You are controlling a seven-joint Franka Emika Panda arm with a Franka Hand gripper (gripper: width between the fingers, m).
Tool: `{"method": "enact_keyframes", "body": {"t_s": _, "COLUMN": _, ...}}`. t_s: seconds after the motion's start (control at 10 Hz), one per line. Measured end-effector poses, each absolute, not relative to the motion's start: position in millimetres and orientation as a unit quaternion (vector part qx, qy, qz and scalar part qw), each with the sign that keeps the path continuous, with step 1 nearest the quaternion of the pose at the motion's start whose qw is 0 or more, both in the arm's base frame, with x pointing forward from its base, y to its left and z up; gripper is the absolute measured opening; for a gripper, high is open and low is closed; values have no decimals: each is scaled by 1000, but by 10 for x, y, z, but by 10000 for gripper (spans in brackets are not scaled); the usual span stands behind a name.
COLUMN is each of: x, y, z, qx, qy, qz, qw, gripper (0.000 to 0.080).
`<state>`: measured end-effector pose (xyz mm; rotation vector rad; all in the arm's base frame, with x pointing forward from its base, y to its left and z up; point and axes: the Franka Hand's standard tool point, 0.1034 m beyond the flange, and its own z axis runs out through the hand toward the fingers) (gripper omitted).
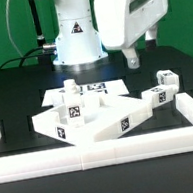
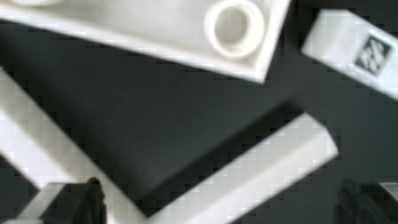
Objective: Assemble one leg
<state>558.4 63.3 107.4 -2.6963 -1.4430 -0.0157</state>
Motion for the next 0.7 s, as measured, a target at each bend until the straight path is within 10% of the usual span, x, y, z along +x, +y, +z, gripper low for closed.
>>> {"method": "enact_keyframes", "body": {"t_s": 0.4, "x": 5600, "y": 634, "z": 1103, "qx": -883, "qy": -467, "qz": 5, "qw": 46, "gripper": 650}}
{"method": "enact_keyframes", "body": {"t_s": 0.7, "x": 5120, "y": 534, "z": 731, "qx": -886, "qy": -461, "qz": 4, "qw": 40, "gripper": 650}}
